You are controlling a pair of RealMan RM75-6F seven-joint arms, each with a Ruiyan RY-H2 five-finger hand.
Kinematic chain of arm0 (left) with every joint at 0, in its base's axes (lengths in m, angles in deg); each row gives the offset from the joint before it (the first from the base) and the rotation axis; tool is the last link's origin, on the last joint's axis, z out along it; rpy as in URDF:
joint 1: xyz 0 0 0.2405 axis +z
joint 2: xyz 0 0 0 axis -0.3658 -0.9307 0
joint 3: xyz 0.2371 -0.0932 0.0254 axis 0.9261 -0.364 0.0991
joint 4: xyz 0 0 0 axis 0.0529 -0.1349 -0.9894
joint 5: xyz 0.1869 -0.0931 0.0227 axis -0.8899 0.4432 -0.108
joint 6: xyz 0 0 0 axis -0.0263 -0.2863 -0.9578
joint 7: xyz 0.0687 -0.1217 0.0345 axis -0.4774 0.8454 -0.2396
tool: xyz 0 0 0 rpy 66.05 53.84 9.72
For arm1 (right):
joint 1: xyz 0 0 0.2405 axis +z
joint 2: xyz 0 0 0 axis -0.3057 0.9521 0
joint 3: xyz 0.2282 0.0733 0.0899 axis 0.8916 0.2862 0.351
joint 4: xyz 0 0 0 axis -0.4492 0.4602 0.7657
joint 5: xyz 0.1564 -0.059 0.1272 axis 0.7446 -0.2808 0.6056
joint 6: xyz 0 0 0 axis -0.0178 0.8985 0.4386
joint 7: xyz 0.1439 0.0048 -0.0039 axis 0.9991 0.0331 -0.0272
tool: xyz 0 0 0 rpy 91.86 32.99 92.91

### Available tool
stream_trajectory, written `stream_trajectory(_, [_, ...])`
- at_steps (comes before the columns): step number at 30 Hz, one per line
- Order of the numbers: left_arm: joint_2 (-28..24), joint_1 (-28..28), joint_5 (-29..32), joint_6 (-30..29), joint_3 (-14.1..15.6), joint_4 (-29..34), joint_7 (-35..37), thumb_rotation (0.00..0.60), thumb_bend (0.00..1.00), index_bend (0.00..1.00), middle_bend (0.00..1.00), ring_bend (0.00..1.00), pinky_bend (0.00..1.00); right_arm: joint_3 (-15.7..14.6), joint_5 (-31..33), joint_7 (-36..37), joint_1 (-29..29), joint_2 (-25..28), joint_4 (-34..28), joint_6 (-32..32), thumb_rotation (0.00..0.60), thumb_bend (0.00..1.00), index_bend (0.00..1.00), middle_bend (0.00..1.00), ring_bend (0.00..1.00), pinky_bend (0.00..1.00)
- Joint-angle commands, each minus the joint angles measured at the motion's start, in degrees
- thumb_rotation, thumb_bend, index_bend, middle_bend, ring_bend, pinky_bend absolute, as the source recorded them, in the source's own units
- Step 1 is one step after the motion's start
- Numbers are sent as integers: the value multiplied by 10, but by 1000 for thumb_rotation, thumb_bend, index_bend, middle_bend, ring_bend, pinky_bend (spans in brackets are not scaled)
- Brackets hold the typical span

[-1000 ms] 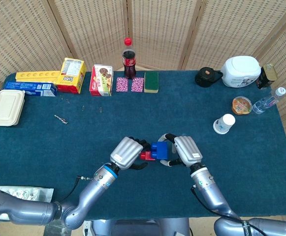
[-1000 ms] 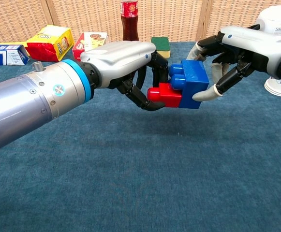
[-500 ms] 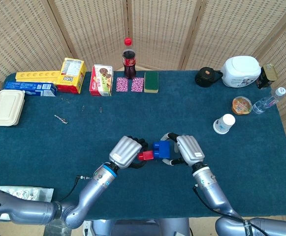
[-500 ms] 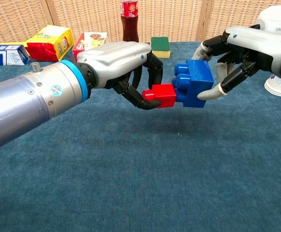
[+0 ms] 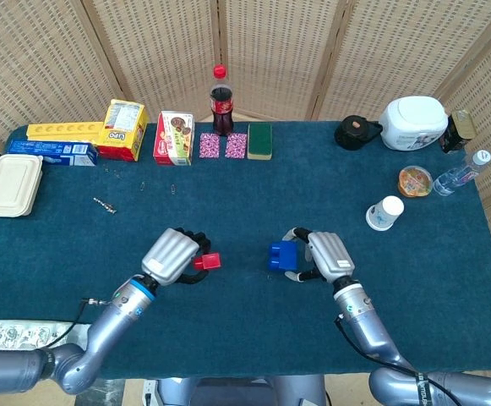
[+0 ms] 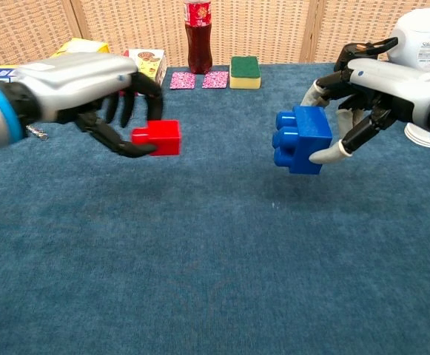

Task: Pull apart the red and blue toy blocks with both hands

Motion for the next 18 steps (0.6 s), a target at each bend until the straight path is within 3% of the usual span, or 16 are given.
stream_trajectory(1, [-28, 28, -36, -12, 25, -22, 44, 460, 355, 565, 483, 560, 545, -6, 1, -2, 0, -8, 14, -3, 600, 213, 503, 546, 645, 519])
stream_trajectory(7, [-17, 41, -55, -4, 33, -74, 91, 457, 345, 565, 483, 561, 544, -14, 0, -5, 0, -22, 36, -8, 598, 214, 503, 545, 629, 506])
stream_trajectory(12, [14, 37, -57, 15, 31, -102, 88, 458, 329, 564, 483, 548, 520, -16, -1, -12, 2, -34, 52, -10, 598, 214, 502, 533, 601, 481])
stream_trajectory(15, [27, 33, -51, 30, 30, -110, 78, 452, 279, 558, 478, 458, 470, -16, 4, -13, 4, -36, 56, -17, 600, 217, 480, 503, 558, 452])
stream_trajectory(18, [35, 29, -44, 42, 27, -112, 68, 447, 225, 467, 403, 328, 398, -18, 4, -15, 5, -33, 57, -23, 600, 221, 406, 436, 488, 416])
